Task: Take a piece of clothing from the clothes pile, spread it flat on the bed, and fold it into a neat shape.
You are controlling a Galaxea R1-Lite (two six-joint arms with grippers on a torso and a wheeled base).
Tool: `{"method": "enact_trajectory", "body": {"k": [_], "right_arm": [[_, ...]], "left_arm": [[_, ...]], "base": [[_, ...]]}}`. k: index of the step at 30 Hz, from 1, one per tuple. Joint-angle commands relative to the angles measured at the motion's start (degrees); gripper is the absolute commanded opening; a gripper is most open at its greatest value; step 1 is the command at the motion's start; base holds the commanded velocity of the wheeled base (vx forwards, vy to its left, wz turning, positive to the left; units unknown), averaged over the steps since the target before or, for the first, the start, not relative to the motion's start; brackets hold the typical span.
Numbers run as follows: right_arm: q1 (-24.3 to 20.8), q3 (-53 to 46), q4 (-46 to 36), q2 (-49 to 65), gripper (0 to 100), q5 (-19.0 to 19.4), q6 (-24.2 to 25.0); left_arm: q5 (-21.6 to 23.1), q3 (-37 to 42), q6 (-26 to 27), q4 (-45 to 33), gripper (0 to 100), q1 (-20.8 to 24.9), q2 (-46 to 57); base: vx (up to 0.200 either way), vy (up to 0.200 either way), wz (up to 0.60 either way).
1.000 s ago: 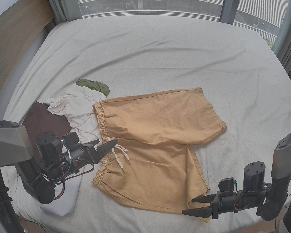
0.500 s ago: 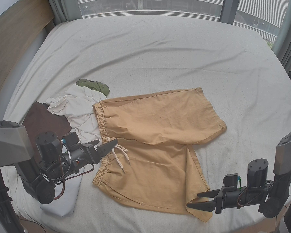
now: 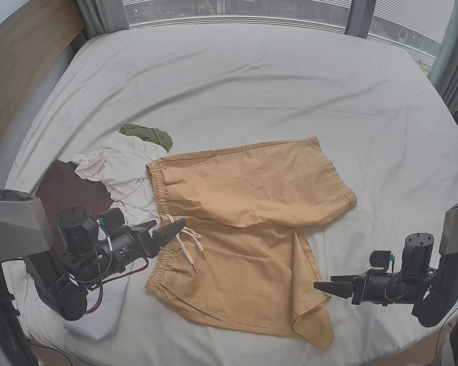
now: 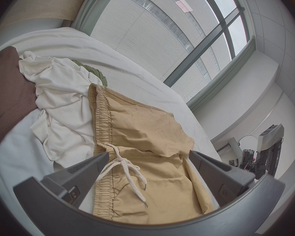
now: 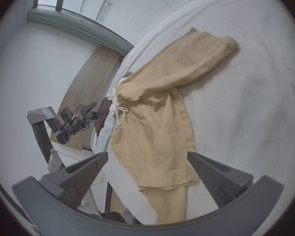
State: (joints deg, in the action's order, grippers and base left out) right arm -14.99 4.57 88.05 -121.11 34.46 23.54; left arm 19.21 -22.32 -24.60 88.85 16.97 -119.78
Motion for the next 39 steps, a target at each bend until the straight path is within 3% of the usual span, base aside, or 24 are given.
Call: {"method": "enact_trajectory", "body": {"k": [1,16,23,24,33,39], "right_arm": [[0.76,-0.18,0.01,-5.27,100,-0.27,0.54],[0.76,-1.58,0.01,-7.29,100,-0.98,1.25],[0.58,0.0,0.01,-8.17,100,-1.06,5.02],[0.58,0.17,0.01,-8.26,0,-1.06,5.2],[1.02,1.32,0.1,-8.53,0,-1.15,5.29],[4.8,2.81,0.1,-5.62,0,-1.24,4.67]], "left_arm": [[0.04,-0.09,-0.01,0.01,100,-0.01,-0.1],[-0.05,-0.09,-0.01,0.01,100,-0.01,-0.1],[-0.05,-0.09,-0.01,0.01,100,-0.09,-0.1],[0.04,-0.09,-0.01,0.01,100,-0.09,-0.1],[-0.05,-0.09,-0.01,0.01,100,-0.01,-0.1],[-0.05,-0.09,-0.1,0.01,100,-0.01,-0.1]], "base": [[0.0,0.0,0.0],[0.0,0.0,0.0],[0.0,0.0,0.0],[0.0,0.0,0.0],[0.0,0.0,0.0],[0.0,0.0,0.0]]}}
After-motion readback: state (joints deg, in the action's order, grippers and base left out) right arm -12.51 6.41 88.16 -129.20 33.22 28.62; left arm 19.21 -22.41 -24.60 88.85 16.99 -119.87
